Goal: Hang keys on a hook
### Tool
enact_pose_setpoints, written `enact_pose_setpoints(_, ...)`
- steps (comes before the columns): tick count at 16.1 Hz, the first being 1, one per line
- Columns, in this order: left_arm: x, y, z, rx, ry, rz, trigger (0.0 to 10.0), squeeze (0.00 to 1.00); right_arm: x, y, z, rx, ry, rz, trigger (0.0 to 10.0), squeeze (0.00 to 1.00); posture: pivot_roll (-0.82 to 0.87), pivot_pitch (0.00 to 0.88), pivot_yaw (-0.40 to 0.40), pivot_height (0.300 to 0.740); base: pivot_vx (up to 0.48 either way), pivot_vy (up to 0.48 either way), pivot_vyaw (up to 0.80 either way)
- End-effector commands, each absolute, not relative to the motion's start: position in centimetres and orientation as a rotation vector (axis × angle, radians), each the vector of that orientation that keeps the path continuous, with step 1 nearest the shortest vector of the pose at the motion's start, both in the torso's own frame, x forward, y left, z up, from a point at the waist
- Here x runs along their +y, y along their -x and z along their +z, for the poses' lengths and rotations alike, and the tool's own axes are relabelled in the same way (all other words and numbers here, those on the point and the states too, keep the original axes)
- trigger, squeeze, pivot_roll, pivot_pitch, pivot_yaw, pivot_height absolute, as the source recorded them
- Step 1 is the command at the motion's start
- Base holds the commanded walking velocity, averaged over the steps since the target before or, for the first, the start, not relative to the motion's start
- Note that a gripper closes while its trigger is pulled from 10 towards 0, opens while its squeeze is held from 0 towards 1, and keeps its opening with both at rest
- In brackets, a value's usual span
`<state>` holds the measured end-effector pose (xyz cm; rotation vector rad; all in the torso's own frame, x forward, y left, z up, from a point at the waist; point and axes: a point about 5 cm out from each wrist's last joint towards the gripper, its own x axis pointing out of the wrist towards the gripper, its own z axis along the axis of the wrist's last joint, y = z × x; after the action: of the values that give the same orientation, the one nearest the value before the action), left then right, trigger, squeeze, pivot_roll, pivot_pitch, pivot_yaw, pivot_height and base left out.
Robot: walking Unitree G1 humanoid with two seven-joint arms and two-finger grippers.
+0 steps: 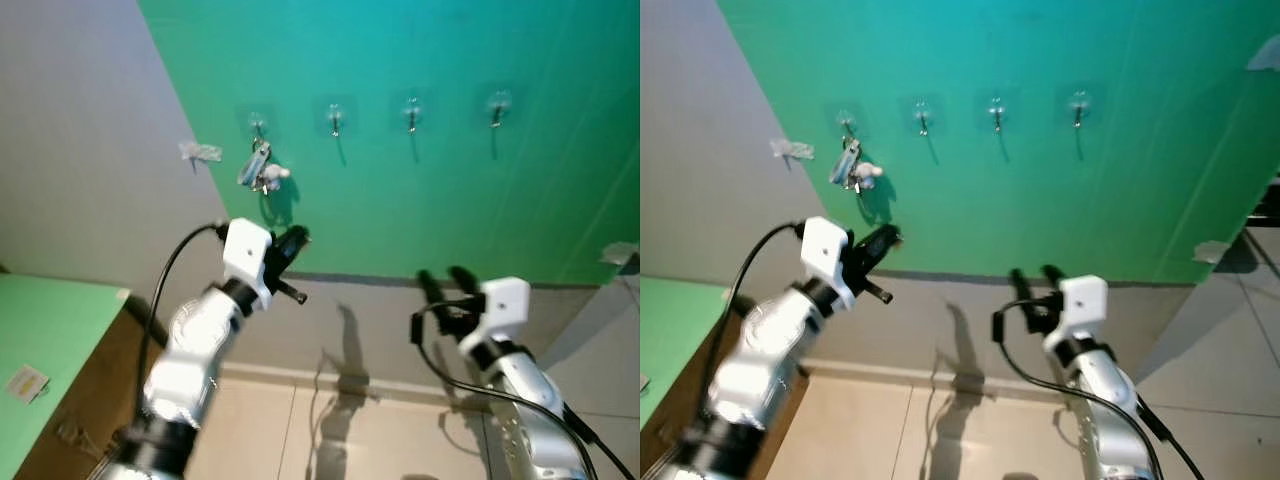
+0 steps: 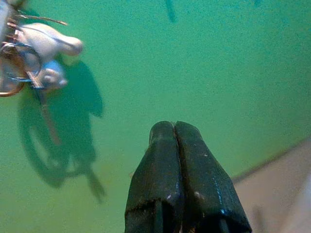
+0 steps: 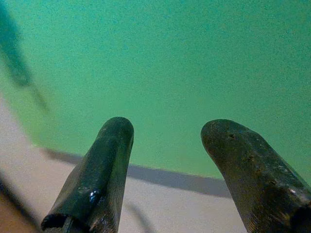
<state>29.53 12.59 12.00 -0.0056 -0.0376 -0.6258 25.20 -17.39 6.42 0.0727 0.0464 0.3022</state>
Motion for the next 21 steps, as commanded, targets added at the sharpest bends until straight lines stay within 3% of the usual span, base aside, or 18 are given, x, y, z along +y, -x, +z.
enact_pose_setpoints(1, 13.8, -29.8, 12.0, -0.004, 0.038, -0.649, 0.0, 0.00, -17.2, -25.5, 6.8, 0.057, -0.095, 0.336, 10.0, 0.00, -0.23, 0.000, 0.141, 0.740, 0.000, 0.000, 0.00)
enact_pose_setpoints(5, 14.7, -30.3, 13.2, 0.049, 0.115, -0.830, 0.0, 0.00, -18.8, -27.1, 8.6, 0.093, -0.113, 0.443, 10.0, 0.00, -0.24, 0.000, 0.149, 0.740, 0.000, 0.000, 0.00)
enact_pose_setpoints(9, 16.1, -30.8, 14.8, 0.041, 0.208, -0.902, 0.0, 0.00, -19.1, -28.4, 12.0, 0.076, -0.125, 0.586, 10.0, 0.00, -0.24, 0.000, 0.153, 0.740, 0.000, 0.000, 0.00)
enact_pose_setpoints(12, 15.9, -30.7, 15.6, 0.029, 0.235, -0.957, 0.0, 0.00, -18.0, -28.3, 13.9, 0.075, -0.136, 0.707, 10.0, 0.00, -0.24, 0.007, 0.154, 0.740, 0.000, 0.000, 0.00)
enact_pose_setpoints(21, 14.9, -31.0, 18.2, -0.030, 0.228, -1.033, 0.0, 0.00, -15.4, -28.0, 16.0, 0.118, -0.139, 0.836, 10.0, 0.00, -0.24, 0.009, 0.156, 0.740, 0.000, 0.000, 0.00)
